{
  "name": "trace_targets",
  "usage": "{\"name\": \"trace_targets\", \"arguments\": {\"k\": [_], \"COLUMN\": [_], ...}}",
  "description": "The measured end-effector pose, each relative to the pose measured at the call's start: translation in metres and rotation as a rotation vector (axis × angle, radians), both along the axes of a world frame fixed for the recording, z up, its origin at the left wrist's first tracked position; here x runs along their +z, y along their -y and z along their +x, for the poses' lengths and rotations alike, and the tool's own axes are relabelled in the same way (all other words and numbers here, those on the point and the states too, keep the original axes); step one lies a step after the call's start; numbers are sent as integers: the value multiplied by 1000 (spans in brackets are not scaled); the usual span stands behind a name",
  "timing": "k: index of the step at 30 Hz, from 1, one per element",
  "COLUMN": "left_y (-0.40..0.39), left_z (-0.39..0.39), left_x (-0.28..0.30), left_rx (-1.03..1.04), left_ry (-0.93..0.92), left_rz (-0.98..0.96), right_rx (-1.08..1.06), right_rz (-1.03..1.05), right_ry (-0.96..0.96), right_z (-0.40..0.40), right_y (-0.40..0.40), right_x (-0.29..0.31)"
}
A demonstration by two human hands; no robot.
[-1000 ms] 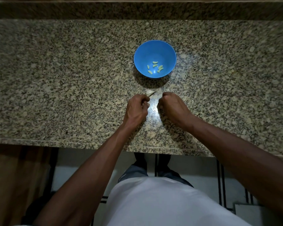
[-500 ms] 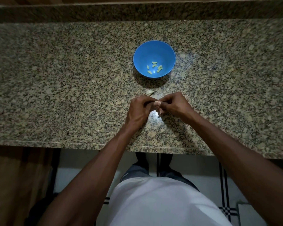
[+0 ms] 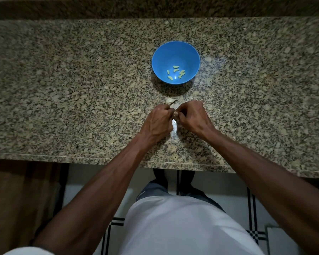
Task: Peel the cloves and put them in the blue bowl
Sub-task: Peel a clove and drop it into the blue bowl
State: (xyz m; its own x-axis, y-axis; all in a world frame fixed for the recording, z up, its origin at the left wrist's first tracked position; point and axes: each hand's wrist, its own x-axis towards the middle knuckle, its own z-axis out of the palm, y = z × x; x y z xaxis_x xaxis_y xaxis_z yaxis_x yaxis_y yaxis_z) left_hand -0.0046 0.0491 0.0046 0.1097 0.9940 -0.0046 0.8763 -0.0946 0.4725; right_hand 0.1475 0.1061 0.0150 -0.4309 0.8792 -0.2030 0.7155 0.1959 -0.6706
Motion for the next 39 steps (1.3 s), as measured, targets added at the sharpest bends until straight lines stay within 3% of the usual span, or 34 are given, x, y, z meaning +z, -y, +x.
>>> {"name": "trace_targets", "arguments": {"k": [14,20,29,35,39], "left_y": [-11,-13,-9,-2,0], "left_z": [1,-7,-13,-22,-18], "left_x": [4,2,7,-1,-2], "left_rx": [304,281,241,286,342], "left_ry": [378,422,485,748,814], "left_rz": [-247,-298,-326,-390,-382], "right_rx": [1,-102,-124,-170,-177], "right_rz": [59,-129,-238,-325,-361], "right_ry": [-21,-131,-189,-229,-255], "right_z": [7,13,17,15,16], "right_y": [5,2,-1,-3,-6], "right_x": [-2,-1,-2,-6,-9]}}
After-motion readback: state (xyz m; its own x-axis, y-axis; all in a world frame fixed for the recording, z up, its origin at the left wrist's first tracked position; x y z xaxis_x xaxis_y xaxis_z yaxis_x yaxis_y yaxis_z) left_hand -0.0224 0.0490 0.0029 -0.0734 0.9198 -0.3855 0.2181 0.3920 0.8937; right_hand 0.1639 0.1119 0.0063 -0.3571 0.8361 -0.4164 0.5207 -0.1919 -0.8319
